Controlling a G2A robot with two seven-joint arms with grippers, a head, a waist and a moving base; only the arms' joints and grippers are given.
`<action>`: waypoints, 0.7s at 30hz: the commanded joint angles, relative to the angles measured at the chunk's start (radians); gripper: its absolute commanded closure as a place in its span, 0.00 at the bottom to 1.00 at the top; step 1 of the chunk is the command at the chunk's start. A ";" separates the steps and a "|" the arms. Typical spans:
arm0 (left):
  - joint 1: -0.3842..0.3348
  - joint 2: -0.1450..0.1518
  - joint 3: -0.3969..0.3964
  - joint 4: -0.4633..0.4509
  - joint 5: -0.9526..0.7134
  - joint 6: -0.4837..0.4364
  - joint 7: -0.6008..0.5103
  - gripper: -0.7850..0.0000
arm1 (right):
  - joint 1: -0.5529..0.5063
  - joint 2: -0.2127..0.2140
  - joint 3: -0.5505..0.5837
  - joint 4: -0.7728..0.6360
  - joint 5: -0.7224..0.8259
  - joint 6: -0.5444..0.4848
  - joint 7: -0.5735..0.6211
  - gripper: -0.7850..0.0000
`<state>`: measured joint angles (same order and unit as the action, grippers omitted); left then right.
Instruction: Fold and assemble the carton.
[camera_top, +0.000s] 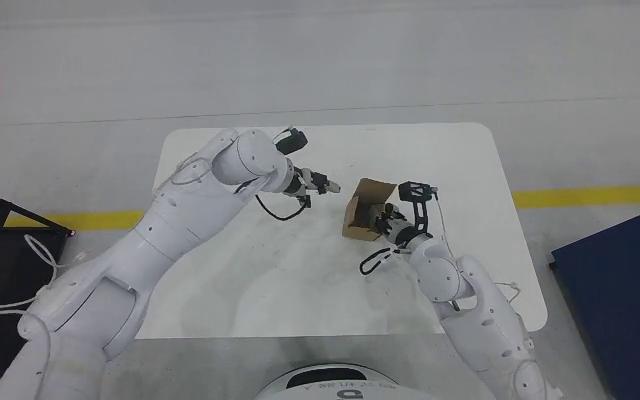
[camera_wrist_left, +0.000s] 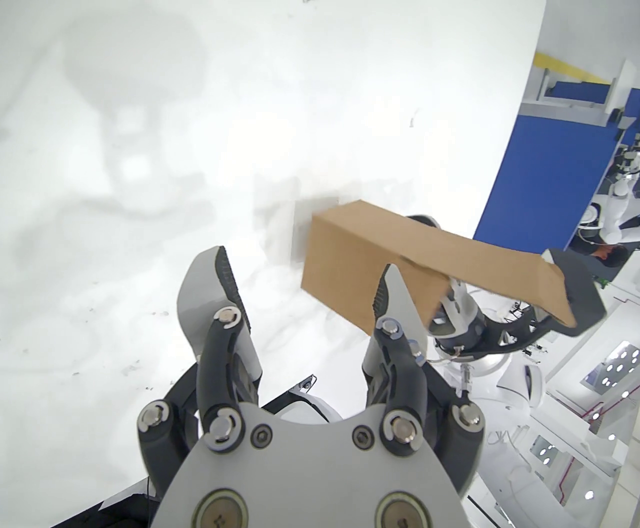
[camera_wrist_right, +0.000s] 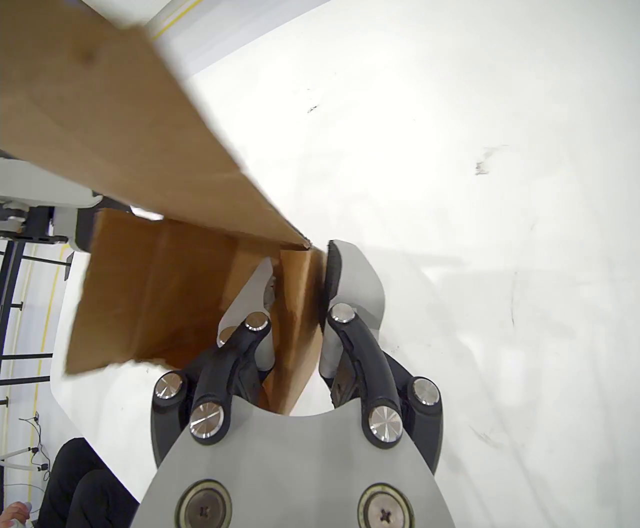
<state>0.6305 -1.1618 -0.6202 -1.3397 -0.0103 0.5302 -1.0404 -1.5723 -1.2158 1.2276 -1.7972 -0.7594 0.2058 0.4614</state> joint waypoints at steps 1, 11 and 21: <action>0.055 0.029 -0.042 -0.071 0.021 0.002 -0.012 0.31 | 0.018 -0.003 -0.016 0.008 0.007 -0.008 0.004 0.24; 0.162 0.081 -0.103 -0.206 0.115 0.026 -0.047 0.33 | 0.018 -0.010 0.012 0.085 0.182 -0.163 -0.090 0.44; 0.060 0.026 -0.006 -0.090 0.138 0.021 -0.029 0.27 | -0.043 0.001 0.073 0.118 0.282 -0.391 -0.148 0.47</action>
<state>0.7010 -1.1292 -0.6350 -1.4470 0.1342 0.5538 -1.0705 -1.6125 -1.2156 1.2965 -1.6822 -0.4874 -0.1707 0.3174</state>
